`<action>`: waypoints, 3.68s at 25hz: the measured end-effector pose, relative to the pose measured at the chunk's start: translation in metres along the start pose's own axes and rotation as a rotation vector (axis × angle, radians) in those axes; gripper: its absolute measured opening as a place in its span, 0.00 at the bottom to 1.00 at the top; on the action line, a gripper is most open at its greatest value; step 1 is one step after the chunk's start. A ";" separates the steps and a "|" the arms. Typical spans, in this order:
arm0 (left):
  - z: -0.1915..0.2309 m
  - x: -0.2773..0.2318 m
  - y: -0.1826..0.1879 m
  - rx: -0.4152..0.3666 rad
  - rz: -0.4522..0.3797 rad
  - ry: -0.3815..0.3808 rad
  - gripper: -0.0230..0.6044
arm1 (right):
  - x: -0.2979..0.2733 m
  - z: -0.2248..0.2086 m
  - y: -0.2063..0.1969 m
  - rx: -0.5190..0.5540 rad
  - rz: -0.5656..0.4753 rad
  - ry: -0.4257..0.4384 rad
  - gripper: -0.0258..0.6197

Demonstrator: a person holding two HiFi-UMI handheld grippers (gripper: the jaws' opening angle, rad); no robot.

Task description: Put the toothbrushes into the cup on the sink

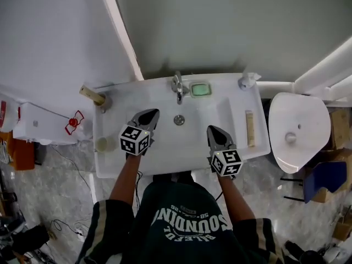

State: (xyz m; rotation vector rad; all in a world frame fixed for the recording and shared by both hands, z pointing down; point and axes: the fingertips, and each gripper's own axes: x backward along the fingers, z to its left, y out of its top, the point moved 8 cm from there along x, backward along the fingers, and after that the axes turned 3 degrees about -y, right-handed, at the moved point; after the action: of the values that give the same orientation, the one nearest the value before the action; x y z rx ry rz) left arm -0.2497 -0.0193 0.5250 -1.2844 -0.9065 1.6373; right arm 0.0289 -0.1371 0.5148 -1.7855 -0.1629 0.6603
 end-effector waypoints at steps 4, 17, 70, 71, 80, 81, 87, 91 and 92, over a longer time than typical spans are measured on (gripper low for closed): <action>-0.039 -0.052 0.006 -0.042 0.035 -0.128 0.12 | 0.035 -0.040 -0.010 -0.045 -0.012 -0.121 0.04; -0.170 -0.173 0.000 -0.148 0.170 -0.455 0.12 | 0.138 -0.107 -0.056 -0.188 -0.017 -0.378 0.04; -0.370 -0.401 -0.113 -1.377 0.720 -1.106 0.28 | 0.233 -0.159 -0.135 -0.458 0.048 -0.666 0.04; -0.369 -0.398 -0.112 -1.379 0.711 -1.098 0.26 | 0.232 -0.159 -0.134 -0.456 0.046 -0.660 0.04; -0.351 -0.371 -0.084 -1.176 0.635 -0.991 0.16 | 0.222 -0.163 -0.116 -0.408 0.024 -0.608 0.04; -0.348 -0.368 -0.079 -1.148 0.626 -0.974 0.16 | 0.222 -0.164 -0.114 -0.402 0.021 -0.602 0.04; -0.325 -0.337 -0.051 -0.966 0.559 -0.871 0.16 | 0.209 -0.165 -0.096 -0.348 0.007 -0.538 0.04; -0.302 -0.302 -0.046 -0.897 0.538 -0.805 0.16 | 0.191 -0.158 -0.082 -0.306 -0.003 -0.470 0.04; -0.294 -0.293 -0.046 -0.881 0.533 -0.783 0.16 | 0.185 -0.156 -0.079 -0.295 -0.006 -0.449 0.04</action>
State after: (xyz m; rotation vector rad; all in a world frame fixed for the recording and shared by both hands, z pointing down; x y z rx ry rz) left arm 0.0801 -0.2608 0.6114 -1.5319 -2.0608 2.3482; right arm 0.2798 -0.1627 0.5500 -1.8879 -0.5944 1.0713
